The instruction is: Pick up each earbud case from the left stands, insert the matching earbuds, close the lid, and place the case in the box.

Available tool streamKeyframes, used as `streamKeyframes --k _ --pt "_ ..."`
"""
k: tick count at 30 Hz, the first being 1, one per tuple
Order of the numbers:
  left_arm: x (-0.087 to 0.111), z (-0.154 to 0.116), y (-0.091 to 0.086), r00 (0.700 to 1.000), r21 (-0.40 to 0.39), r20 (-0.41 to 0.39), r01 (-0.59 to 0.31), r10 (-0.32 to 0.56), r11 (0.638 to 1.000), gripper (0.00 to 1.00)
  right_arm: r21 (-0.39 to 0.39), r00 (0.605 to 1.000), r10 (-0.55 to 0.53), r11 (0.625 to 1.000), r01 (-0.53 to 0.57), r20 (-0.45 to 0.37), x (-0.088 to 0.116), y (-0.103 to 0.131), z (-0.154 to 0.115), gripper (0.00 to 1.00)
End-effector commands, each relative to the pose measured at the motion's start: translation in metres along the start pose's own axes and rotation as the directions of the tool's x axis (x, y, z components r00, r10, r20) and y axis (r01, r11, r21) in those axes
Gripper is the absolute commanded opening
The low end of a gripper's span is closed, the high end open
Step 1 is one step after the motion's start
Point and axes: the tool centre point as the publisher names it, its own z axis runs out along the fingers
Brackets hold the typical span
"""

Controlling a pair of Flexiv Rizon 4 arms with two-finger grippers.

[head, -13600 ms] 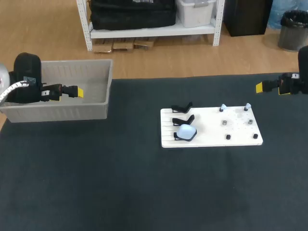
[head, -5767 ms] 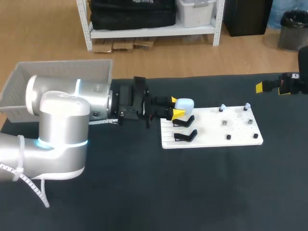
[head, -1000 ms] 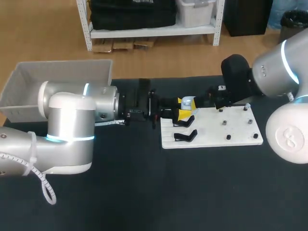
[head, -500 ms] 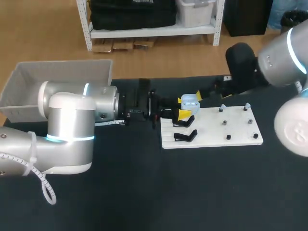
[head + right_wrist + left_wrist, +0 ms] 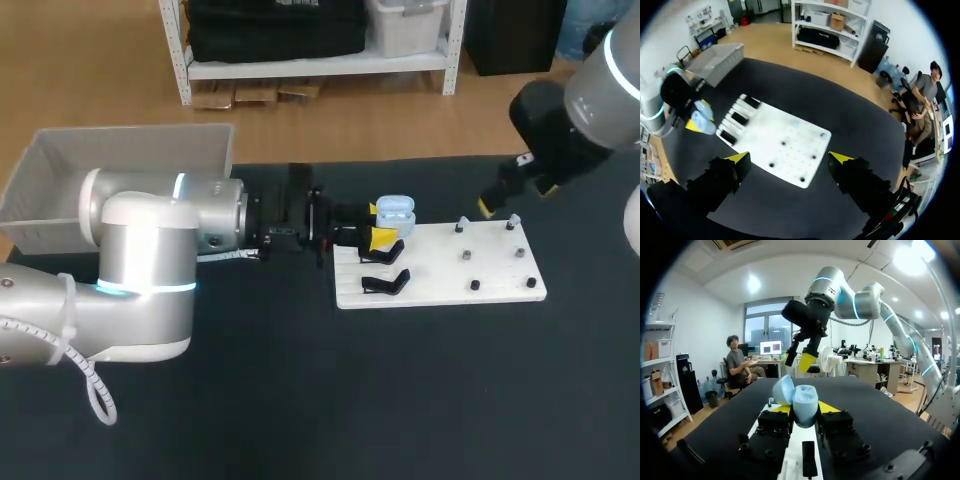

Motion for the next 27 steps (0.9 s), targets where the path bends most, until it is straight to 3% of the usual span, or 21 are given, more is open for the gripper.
streamKeyframes --k 1,13,22,27 --pt "0.001 0.0 0.0 1.0 -0.003 0.004 -0.002 0.003 1.0 0.0 0.125 0.998 0.004 0.992 0.004 -0.061 -0.005 -0.007 0.009 1.0" --pt "0.001 0.0 0.0 1.0 -0.003 0.004 -0.002 0.003 1.0 0.0 0.057 0.979 -0.046 0.997 0.059 -0.201 -0.001 -0.033 0.056 1.0" --pt "0.001 0.0 0.0 1.0 -0.003 0.004 -0.002 0.003 1.0 0.0 0.038 0.974 -0.059 0.997 0.069 -0.22 -0.003 -0.047 0.079 0.99" --pt "0.001 0.0 0.0 1.0 -0.003 0.004 -0.002 0.003 1.0 0.0 0.046 0.973 -0.059 0.996 0.071 -0.224 -0.002 -0.055 0.087 0.93"
